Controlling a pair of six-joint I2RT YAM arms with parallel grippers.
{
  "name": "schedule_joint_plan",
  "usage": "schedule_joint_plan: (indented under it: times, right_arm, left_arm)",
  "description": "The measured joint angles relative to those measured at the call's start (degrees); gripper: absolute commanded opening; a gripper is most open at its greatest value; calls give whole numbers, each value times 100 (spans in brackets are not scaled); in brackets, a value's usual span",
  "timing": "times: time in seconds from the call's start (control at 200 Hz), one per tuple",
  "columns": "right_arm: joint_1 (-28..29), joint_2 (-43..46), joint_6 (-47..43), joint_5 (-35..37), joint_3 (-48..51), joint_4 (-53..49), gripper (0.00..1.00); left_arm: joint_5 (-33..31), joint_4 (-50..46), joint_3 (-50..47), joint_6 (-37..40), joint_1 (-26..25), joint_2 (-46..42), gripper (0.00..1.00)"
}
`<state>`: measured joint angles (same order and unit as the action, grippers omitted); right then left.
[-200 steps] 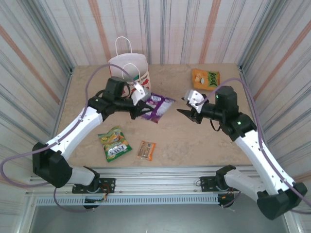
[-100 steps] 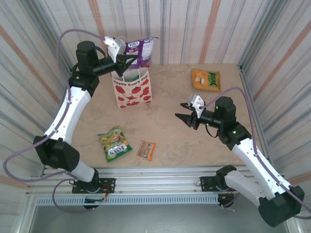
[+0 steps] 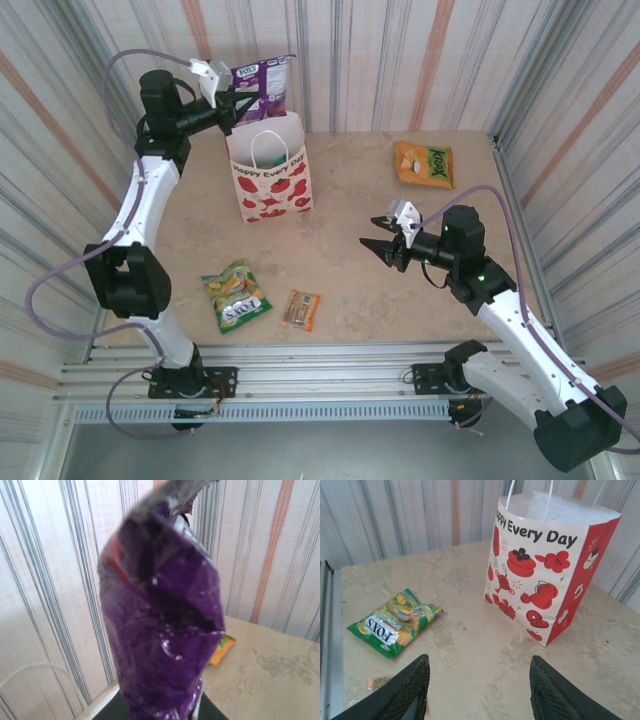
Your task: Place the snacks into the paper bag
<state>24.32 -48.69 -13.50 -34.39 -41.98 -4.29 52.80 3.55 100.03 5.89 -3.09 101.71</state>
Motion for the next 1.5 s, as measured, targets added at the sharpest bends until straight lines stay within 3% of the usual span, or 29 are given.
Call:
schedule_joint_plan:
  times: [0.346, 0.476, 0.536, 0.762, 0.952, 1.112, 1.338, 1.503]
  right_arm:
    - [81, -50, 22, 0, 0, 0, 55]
    - [98, -118, 92, 0, 0, 0, 55]
    - [96, -140, 109, 2, 0, -2, 56]
    - [96, -201, 136, 4, -2, -7, 56]
    - [120, -210, 151, 9, -2, -9, 56]
    - [190, -317, 271, 142, -2, -7, 55]
    - [457, -785, 601, 404, -81, -20, 55]
    - [960, -1346, 933, 763, -251, -35, 58]
  left_arm:
    - [225, 17, -345, 26, 24, 286, 22]
    - [201, 120, -345, 13, 24, 289, 59]
    - [142, 129, -343, 22, 24, 289, 65]
    - [-162, -87, -328, -11, 24, 273, 67]
    - [-610, -820, -328, -151, 24, -61, 67]
    - [-1384, -1878, -507, -664, 24, -920, 66]
    - [-2487, -3460, -1626, -1681, 24, -2743, 66]
    - [-3115, -4841, -2253, -2302, 26, -3272, 68]
